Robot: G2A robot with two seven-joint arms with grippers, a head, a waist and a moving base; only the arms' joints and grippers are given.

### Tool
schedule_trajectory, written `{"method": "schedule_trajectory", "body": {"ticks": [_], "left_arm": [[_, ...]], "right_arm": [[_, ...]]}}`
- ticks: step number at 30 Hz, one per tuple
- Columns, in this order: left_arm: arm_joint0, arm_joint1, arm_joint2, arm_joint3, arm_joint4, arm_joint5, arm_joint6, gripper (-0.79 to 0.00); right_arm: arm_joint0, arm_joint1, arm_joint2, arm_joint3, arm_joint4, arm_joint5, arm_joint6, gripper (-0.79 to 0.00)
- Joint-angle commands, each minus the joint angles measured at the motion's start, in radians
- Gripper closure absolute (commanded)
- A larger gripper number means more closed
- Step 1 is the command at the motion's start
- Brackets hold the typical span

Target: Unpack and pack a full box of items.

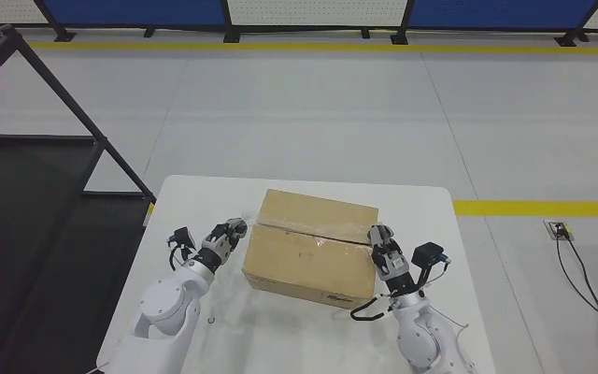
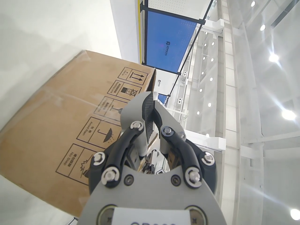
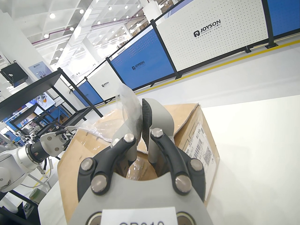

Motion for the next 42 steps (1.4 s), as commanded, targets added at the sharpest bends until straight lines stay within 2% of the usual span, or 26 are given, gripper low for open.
{"method": "schedule_trajectory", "body": {"ticks": [1,14,32,33,34,35,42], "left_arm": [[-0.003,-0.001,0.0,0.007,-0.002,-0.001,0.0,0.0],[0.006,-0.001,-0.012,-0.001,-0.011,-0.018,-0.014,0.0],[-0.021,-0.006,0.005,0.048,0.003,-0.017,-0.008,0.0],[-0.02,-0.006,0.004,0.048,0.0,-0.018,-0.008,-0.031],[-0.019,-0.006,0.003,0.047,-0.001,-0.018,-0.009,-0.12],[-0.018,-0.006,0.002,0.045,-0.002,-0.02,-0.009,-0.139],[-0.013,-0.007,-0.004,0.037,-0.005,-0.024,-0.008,-0.145]], "right_arm": [[-0.003,0.0,0.001,-0.002,0.007,0.001,-0.015,0.0],[-0.03,0.007,0.011,-0.028,0.029,-0.038,-0.042,0.0],[-0.019,0.012,0.003,0.007,0.024,-0.018,-0.026,0.0],[-0.018,0.012,0.002,0.007,0.026,-0.017,-0.023,0.0],[-0.018,0.012,0.003,0.008,0.027,-0.014,-0.021,0.0],[-0.018,0.013,0.003,0.008,0.028,-0.013,-0.02,0.0],[-0.022,0.015,0.007,0.004,0.035,-0.012,-0.016,0.0]]}}
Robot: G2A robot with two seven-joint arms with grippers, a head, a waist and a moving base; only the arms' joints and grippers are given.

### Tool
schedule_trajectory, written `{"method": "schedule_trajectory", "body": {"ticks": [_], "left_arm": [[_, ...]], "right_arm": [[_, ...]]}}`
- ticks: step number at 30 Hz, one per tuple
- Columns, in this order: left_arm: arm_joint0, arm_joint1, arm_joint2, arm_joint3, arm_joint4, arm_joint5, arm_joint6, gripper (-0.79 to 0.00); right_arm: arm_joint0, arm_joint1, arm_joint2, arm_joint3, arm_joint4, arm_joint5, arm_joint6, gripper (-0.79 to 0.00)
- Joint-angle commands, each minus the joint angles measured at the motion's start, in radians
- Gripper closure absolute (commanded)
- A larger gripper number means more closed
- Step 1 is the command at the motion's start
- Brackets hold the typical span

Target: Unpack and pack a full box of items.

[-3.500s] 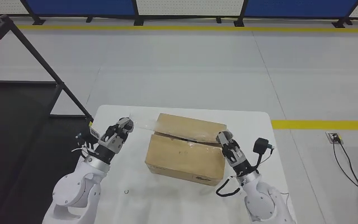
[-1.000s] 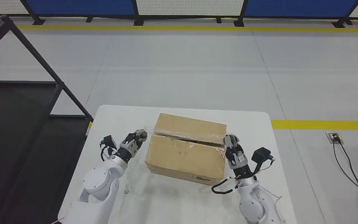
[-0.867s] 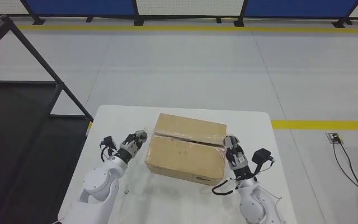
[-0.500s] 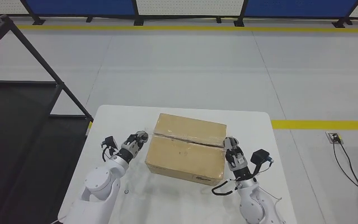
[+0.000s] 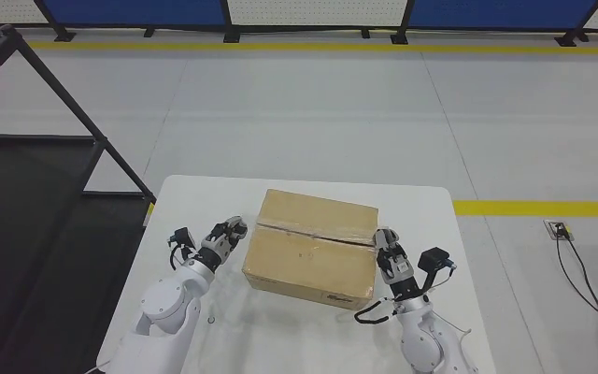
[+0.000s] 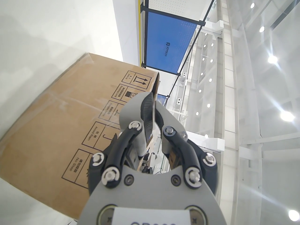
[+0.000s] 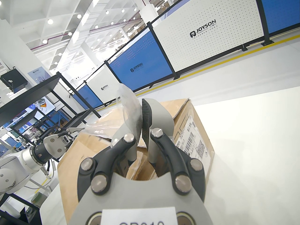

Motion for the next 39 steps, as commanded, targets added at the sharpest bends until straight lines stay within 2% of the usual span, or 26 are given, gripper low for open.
{"method": "schedule_trajectory", "body": {"ticks": [1,14,21,23,25,26,29,33,39], "left_arm": [[0.001,0.0,-0.002,-0.001,0.0,-0.002,0.001,-0.142],[0.028,0.002,-0.047,-0.038,-0.018,-0.034,0.03,-0.142],[0.038,0.004,-0.077,-0.156,-0.035,-0.061,0.044,-0.135],[0.034,0.005,-0.076,-0.198,-0.02,-0.05,0.036,-0.099],[0.024,0.006,-0.069,-0.226,0.002,-0.029,0.023,0.0],[0.016,0.007,-0.063,-0.232,0.016,-0.013,0.015,0.0],[-0.012,0.009,-0.041,-0.223,0.056,0.045,-0.011,0.0],[-0.058,0.008,-0.012,-0.157,0.078,0.104,-0.029,0.0],[-0.086,0.007,0.01,-0.112,0.095,0.144,-0.049,0.0]], "right_arm": [[-0.003,0.001,0.002,-0.002,0.003,0.0,0.0,0.0],[-0.008,0.006,0.003,-0.011,0.008,-0.016,-0.004,0.0],[-0.014,0.008,-0.001,-0.022,0.0,-0.018,-0.009,0.0],[-0.014,0.009,-0.001,-0.022,-0.001,-0.02,-0.007,0.0],[-0.014,0.01,-0.002,-0.022,-0.002,-0.021,-0.004,0.0],[-0.014,0.01,-0.002,-0.022,-0.003,-0.021,-0.003,0.0],[-0.015,0.011,-0.003,-0.023,-0.004,-0.022,-0.004,0.0],[-0.016,0.012,-0.003,-0.024,-0.004,-0.026,-0.004,0.0],[-0.018,0.015,-0.002,-0.029,-0.001,-0.039,-0.005,0.0]]}}
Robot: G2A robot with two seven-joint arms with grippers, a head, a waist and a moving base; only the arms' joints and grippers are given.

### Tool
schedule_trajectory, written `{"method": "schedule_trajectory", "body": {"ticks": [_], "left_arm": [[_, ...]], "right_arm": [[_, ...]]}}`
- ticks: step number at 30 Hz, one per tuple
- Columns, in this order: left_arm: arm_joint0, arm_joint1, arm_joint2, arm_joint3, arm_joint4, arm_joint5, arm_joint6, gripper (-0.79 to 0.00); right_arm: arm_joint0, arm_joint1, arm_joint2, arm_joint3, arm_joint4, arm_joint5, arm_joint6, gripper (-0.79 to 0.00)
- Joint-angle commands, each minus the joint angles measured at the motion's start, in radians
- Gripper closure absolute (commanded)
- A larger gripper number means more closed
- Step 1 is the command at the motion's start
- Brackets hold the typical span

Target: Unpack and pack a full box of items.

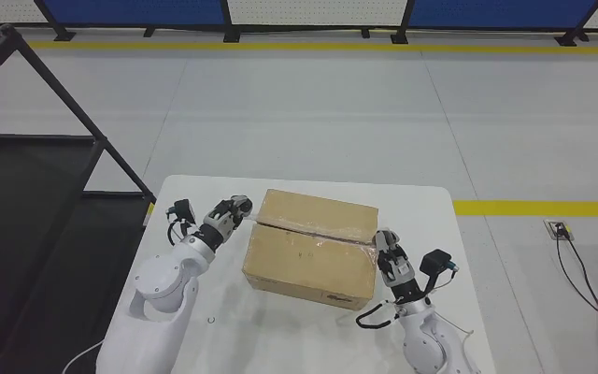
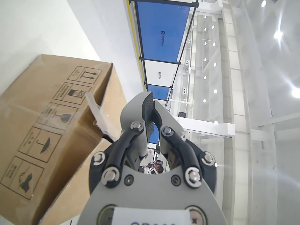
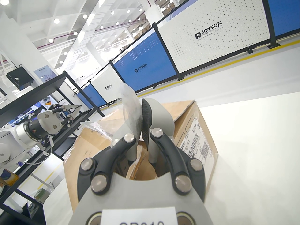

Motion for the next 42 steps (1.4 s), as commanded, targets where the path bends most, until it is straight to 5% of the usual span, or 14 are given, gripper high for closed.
{"method": "schedule_trajectory", "body": {"ticks": [1,18,30,42], "left_arm": [[-0.002,0.002,0.004,0.007,0.012,0.018,-0.015,0.0],[0.026,0.008,-0.024,-0.027,0.004,-0.006,-0.027,0.0],[0.089,0.013,-0.042,-0.123,-0.062,-0.07,-0.128,0.0],[0.113,0.018,-0.057,-0.122,-0.047,-0.069,-0.088,0.0]], "right_arm": [[-0.002,0.001,0.002,-0.002,0.004,-0.007,0.0,0.0],[-0.018,0.012,0.014,-0.046,0.132,-0.158,0.059,0.0],[-0.028,0.011,-0.001,-0.131,0.084,-0.068,0.045,0.0],[-0.053,0.018,-0.004,-0.155,0.156,-0.146,0.095,0.0]]}}
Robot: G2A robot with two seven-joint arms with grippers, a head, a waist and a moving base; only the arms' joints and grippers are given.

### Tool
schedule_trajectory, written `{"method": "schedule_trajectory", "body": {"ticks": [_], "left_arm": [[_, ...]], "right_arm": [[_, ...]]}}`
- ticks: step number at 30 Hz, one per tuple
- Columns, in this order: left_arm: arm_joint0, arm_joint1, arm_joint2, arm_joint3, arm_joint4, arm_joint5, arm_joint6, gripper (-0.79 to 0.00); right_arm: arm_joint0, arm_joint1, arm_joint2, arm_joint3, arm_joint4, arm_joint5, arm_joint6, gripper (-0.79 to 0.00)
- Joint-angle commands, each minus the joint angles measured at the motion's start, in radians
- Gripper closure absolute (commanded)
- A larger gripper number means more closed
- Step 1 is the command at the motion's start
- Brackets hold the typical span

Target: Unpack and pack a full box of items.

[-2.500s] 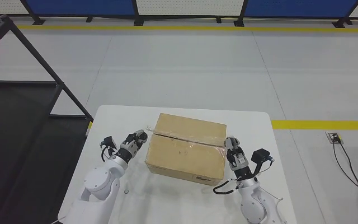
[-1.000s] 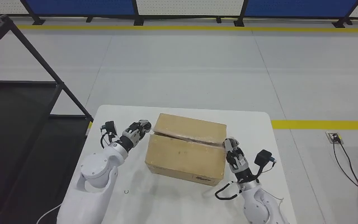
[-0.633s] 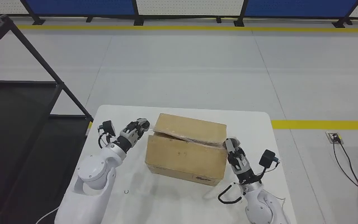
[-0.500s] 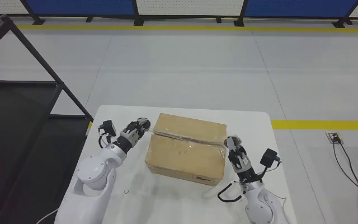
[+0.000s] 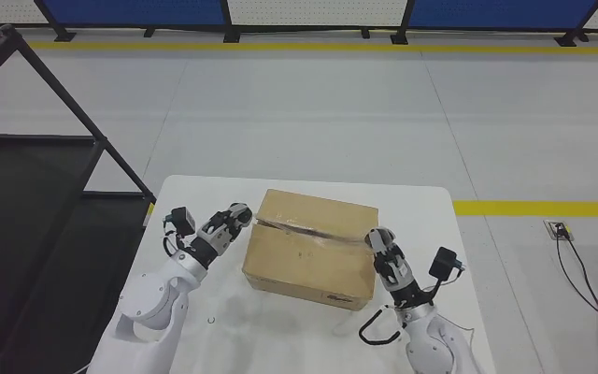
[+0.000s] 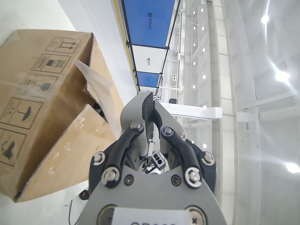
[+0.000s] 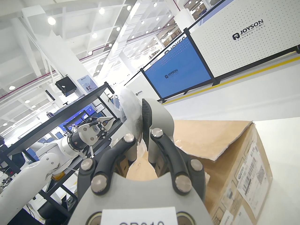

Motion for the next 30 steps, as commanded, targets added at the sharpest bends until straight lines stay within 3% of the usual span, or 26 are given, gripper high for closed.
{"method": "schedule_trajectory", "body": {"ticks": [1,15,30], "left_arm": [[-0.01,0.0,0.007,0.009,0.02,0.012,0.018,0.0],[-0.128,-0.01,0.076,0.132,0.05,0.088,0.061,0.0],[-0.091,0.003,0.061,0.116,0.088,0.138,0.002,0.0]], "right_arm": [[-0.01,0.001,0.005,-0.001,0.003,-0.003,-0.005,0.0],[0.001,0.005,0.009,0.037,0.002,0.005,-0.018,0.0],[0.034,0.008,0.017,0.089,0.046,0.026,0.011,0.0]]}}
